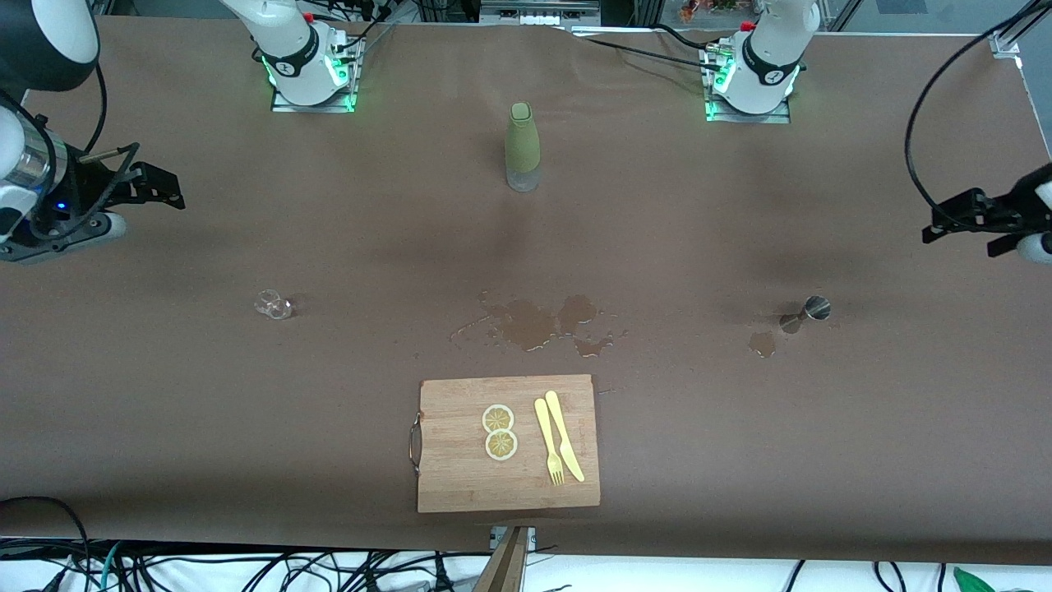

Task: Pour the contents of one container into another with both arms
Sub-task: 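Lower the right gripper onto the glass beaker while the left gripper grasps the jigger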

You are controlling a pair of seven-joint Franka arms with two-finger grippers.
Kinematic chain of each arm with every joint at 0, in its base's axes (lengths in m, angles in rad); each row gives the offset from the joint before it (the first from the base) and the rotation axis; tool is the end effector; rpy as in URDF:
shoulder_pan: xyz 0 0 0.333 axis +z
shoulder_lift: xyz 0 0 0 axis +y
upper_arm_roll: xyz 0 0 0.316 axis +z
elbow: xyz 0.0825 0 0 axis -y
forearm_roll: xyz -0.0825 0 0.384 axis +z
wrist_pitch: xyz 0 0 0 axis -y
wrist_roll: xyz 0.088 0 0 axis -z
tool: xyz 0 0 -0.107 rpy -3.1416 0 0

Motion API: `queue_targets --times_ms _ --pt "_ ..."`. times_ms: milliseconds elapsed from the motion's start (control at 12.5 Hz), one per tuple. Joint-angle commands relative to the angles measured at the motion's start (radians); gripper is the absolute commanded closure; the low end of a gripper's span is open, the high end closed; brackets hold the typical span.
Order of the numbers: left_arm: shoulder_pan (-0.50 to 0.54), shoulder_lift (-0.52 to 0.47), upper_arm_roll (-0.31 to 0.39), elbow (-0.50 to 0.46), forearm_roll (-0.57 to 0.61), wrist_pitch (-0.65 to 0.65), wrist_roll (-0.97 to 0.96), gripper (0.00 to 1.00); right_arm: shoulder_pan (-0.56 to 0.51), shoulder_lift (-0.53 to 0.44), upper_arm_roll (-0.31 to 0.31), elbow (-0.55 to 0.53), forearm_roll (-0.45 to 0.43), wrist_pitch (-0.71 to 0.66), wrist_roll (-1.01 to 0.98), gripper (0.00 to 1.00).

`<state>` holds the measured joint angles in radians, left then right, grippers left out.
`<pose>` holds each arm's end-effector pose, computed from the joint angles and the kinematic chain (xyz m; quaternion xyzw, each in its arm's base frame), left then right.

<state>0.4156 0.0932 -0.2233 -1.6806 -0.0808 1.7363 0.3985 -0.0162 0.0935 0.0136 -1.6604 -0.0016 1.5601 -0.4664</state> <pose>0.5775 0.1098 0.5349 0.9940 -0.0952 -0.0023 0.0530 0.5700 -0.0019 0.5292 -0.9686 -0.2288 0.0941 0.0223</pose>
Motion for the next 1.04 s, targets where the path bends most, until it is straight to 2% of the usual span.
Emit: queue_targets --times_ms 0,240,399,559,719,959 --pt "0.058 0.040 -0.010 -0.007 -0.063 0.054 0.171 0.00 -0.037 0.043 -0.007 0.022 0.041 -0.023 -0.266 0.00" --pt "0.080 0.075 0.030 -0.036 -0.164 0.094 0.388 0.00 -0.077 0.098 -0.009 0.022 0.136 -0.008 -0.413 0.00" --pt "0.100 0.115 0.058 -0.047 -0.272 0.100 0.555 0.00 -0.112 0.144 -0.009 0.024 0.213 -0.003 -0.498 0.00" --pt "0.132 0.157 0.058 -0.045 -0.321 0.100 0.661 0.00 -0.125 0.185 -0.009 0.024 0.242 0.000 -0.535 0.00" --pt "0.155 0.200 0.062 -0.050 -0.429 0.100 0.831 0.00 -0.154 0.245 -0.009 0.024 0.333 0.026 -0.648 0.00" --pt "0.158 0.249 0.082 -0.064 -0.529 0.100 1.052 0.00 -0.206 0.320 -0.009 0.021 0.432 0.049 -0.791 0.00"
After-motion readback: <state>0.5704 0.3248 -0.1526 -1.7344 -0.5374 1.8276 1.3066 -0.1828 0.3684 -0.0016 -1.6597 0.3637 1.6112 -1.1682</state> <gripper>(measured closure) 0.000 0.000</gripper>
